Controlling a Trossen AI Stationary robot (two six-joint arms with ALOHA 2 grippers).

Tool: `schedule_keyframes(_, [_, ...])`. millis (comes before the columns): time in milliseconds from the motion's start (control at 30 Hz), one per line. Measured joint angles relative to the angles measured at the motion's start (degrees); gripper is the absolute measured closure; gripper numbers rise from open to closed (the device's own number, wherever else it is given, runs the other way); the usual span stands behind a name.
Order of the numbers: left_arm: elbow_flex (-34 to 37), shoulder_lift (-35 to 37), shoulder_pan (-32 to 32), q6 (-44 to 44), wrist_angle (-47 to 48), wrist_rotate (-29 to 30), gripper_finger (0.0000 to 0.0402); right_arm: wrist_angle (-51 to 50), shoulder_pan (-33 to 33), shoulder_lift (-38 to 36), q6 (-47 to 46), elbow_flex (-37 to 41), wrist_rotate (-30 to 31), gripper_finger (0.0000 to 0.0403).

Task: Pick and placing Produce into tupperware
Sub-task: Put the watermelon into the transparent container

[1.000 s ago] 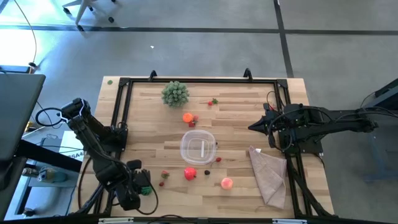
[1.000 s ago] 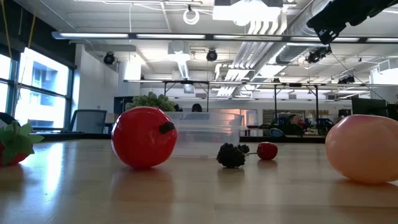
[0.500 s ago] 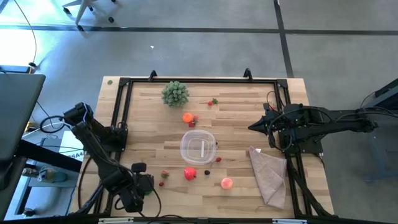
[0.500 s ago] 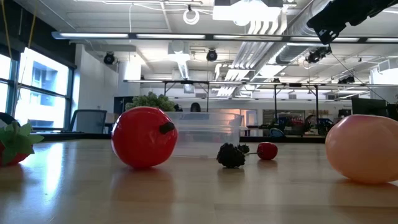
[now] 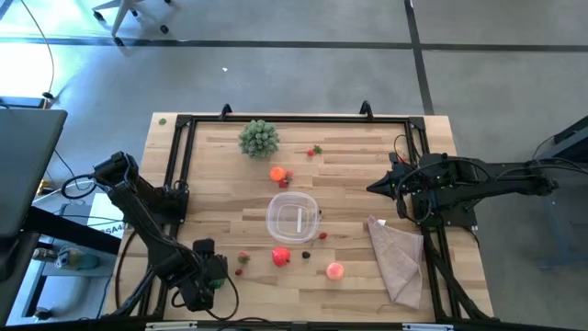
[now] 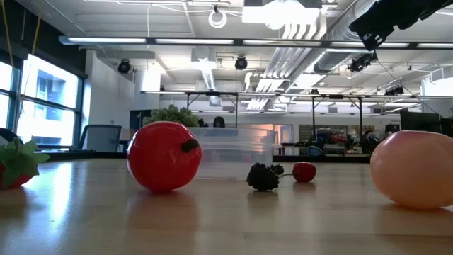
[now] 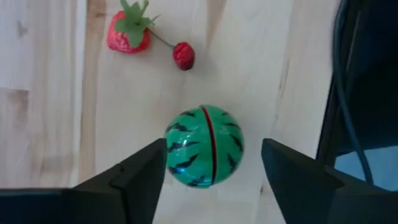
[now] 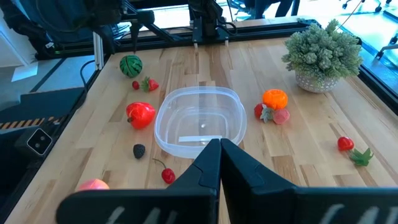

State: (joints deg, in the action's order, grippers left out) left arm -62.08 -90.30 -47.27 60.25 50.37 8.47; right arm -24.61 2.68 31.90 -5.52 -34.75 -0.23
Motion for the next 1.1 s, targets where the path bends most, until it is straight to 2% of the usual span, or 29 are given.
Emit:
schedule_keyframes(467, [5.90,-0.02,0.00,1.58,-6.97,-1.79,0.0008,-0.01,0.00,0.00,0.00,-0.01,0.00,0.0403])
schedule_keyframes(800, [9.74,-0.02,-0.02,2.12,-12.18,-3.60,0.0007,-0.01,0.00,0.00,0.00,0.00,0.00,0.0403])
schedule_keyframes(1100, [11.86,-0.02,-0.02,2.74,-14.85,-2.80,0.0009,-0.01,0.00,0.00,0.00,-0.01,0.00,0.0403])
